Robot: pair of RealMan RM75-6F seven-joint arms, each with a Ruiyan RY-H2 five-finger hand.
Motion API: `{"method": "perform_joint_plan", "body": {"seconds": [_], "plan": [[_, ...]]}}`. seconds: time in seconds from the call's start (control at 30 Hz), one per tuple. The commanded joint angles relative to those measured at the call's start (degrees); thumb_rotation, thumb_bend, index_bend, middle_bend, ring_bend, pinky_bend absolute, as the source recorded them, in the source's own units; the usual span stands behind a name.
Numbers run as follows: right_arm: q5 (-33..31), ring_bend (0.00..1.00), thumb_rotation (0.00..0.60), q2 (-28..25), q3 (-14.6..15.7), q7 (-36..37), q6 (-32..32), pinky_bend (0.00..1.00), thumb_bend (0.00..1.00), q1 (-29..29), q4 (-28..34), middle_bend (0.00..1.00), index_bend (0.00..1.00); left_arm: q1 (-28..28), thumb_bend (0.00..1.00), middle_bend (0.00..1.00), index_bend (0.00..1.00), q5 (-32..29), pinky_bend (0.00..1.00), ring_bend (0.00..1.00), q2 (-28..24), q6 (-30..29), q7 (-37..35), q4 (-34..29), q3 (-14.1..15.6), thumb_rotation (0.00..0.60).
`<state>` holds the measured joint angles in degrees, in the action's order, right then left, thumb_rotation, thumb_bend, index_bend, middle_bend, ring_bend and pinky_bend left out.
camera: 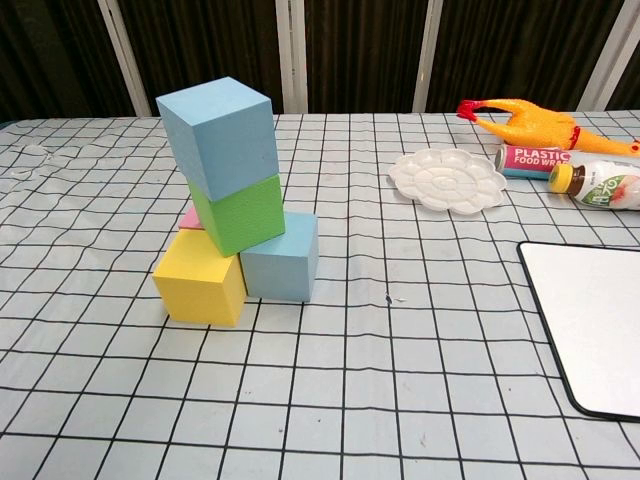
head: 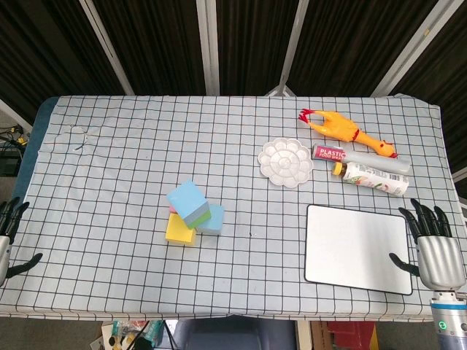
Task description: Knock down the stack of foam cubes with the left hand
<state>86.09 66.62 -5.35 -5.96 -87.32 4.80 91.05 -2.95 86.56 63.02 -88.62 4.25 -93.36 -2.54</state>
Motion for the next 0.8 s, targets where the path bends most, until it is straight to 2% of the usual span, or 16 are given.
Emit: {"method": "perform_joint_plan", "body": {"seconds": [0.03,0.4,0.8], "plan": [[0.04,0.11,0.600,0.11,0.06,-0.48,0.11,0.06,0.03,0.04,0.22,0.07,0.18,0.06,0.21,0.00,0.00,0.14,0.07,0.00,-0.10,-0.18,-0.15,-0.01,0.00,0.600],[0.70,0.11,0.600,-0.09,0.52,-0.83,-0.07,0.06,0.03,-0.13,0.77,0.07,0.18,0.53,0.21,0.00,0.00,1.33,0.07,0.00,-0.14,-1.54,-0.46,0.02,0.16,0.600],[0.29,0.11,0.600,-0.77,0.55,0.65,0.39,0.06,0.03,-0.20,0.48,0.07,0.18,-0.15,0.21,0.00,0.00,0.89,0.07,0.00,0.42,0.11,0.46,-0.06,0.26,0.600]]}}
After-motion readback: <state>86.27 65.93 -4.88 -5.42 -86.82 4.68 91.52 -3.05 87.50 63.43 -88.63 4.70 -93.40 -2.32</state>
